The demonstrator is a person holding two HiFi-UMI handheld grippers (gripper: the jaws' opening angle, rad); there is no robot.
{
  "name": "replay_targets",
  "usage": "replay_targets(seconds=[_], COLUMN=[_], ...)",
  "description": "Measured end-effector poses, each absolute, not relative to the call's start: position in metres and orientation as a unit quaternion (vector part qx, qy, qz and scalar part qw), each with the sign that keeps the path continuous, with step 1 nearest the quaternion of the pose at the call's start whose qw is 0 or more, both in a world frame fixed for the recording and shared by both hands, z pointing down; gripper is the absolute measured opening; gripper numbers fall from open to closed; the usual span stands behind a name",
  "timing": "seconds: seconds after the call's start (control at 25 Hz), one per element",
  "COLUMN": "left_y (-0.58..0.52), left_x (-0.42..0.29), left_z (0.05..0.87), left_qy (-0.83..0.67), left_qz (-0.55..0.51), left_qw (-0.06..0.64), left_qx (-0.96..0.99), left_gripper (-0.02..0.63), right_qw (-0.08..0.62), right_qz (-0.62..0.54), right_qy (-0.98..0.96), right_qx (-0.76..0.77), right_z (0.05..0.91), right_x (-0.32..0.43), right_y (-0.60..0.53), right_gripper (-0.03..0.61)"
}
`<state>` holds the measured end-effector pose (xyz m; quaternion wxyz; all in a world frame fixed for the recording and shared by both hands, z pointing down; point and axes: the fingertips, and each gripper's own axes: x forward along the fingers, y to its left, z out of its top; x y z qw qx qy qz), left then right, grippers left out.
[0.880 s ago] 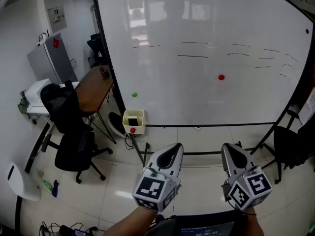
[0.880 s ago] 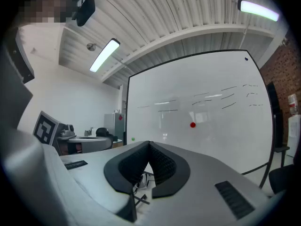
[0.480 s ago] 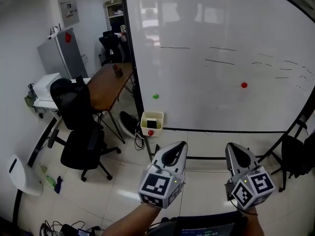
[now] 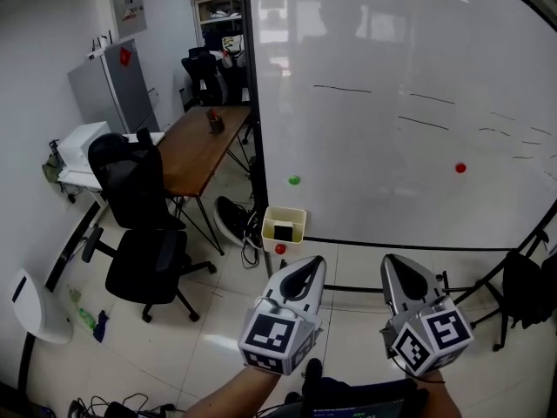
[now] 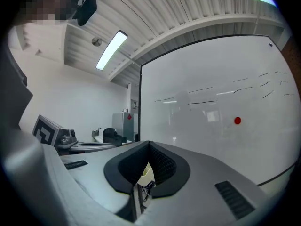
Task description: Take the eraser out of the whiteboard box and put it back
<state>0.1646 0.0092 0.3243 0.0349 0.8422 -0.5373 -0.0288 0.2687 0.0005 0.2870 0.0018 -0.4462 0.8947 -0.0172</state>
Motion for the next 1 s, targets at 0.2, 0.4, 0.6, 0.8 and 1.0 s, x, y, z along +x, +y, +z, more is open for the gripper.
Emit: replay_targets(seconds=[0.2,0.4,0.6,0.8,1.0], left_y=[-0.050,-0.107,-0.151,-0.181,-0.213], left_x=[0.098,0.075,0.058,0.001,-0.074], left_z=[0.323,0.312,0.311,0.319,0.335], left_qy=[-0.557,-0.585,-0.597,-0.581,-0.541], left_qz=[-0.027,-0.012,-0.009,-0.003,-0.011], left_qw=[0.033,0.018,0.014,0.014,0.025], left_qx=[0.829,0.811,0.802,0.814,0.841], left_gripper=[0.029,0.029,0.029,0.029,0.029], right_qw=[0.004,0.027,0.027,0.004,-0.003], right_qz=[-0.025,-0.033,-0.040,-0.050,-0.052], right_qy=[0.908,0.913,0.917,0.918,0.901], right_qx=[-0.418,-0.405,-0.396,-0.393,-0.432], right_z=[0.294,0.291,0.300,0.313,0.326], right_x=[0.198,0.190,0.177,0.111,0.035], right_y=[-0.064,-0.129,-0.179,-0.203,-0.231], right_gripper=[0.021,0.021,0.021,0.022,0.023])
